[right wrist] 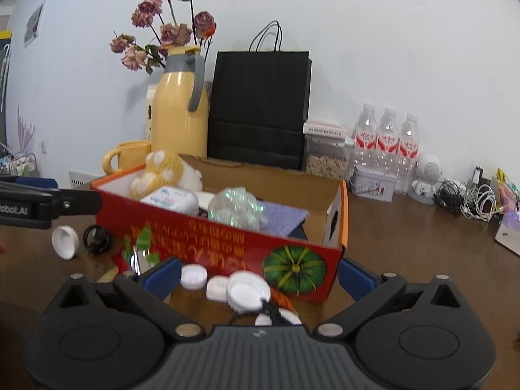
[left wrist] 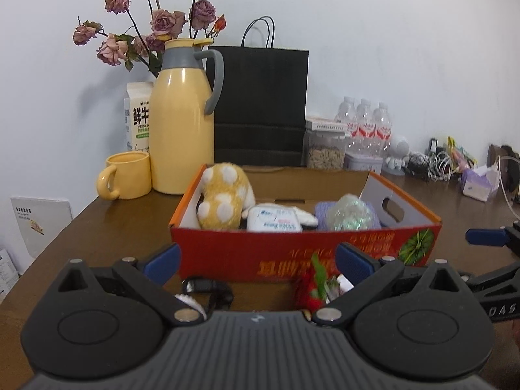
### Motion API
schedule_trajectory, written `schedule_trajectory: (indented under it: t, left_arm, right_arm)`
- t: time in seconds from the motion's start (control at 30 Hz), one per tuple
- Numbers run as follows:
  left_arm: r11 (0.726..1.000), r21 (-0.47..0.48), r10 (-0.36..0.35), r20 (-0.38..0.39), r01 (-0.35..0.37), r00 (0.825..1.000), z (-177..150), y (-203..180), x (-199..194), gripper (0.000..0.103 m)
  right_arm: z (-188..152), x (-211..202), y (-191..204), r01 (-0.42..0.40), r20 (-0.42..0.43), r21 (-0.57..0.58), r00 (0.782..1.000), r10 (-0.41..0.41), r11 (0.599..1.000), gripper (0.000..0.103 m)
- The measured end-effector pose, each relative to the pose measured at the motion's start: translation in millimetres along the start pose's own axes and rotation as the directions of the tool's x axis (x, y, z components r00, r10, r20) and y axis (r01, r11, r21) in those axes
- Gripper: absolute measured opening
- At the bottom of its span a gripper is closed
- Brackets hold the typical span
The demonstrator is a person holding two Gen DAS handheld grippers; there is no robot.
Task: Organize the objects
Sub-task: 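Move both grippers back over the table toward the remaining white caps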
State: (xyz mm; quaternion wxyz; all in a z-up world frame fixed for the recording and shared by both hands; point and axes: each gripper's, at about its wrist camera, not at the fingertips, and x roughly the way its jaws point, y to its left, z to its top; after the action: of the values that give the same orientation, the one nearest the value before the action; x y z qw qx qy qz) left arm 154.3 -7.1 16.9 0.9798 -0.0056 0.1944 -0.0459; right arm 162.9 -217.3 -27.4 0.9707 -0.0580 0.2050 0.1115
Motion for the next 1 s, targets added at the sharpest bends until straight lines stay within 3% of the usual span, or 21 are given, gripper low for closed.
schedule_trajectory:
  t: [0.37,0.77,1.0]
  left_arm:
    - [1.0,0.009,0.016,-0.065,-0.015,0.998,-17.9,12.8,-4.9,0.103]
    - [0.999,-0.046,0.003,-0.105,-0.008,0.994,-29.6,28.0,1.5,0.103]
    - [0.998,-0.06,-0.013,-0.109,0.007,0.994,-31.8,29.4,2.6,0.103]
  right_arm:
    - [-17.2,-9.1,-4.7,0.015,-0.057,0.013,0.998,-0.014,1.0,0.103]
    - [-30.1,-0.1,-7.3,0.038,-0.123,0.018,0.992,-0.036,0.999,0.102]
    - [-26.1,14.2,-13.3,0.011,-0.151,0.039,0.989,-0.005,0.999,0.091]
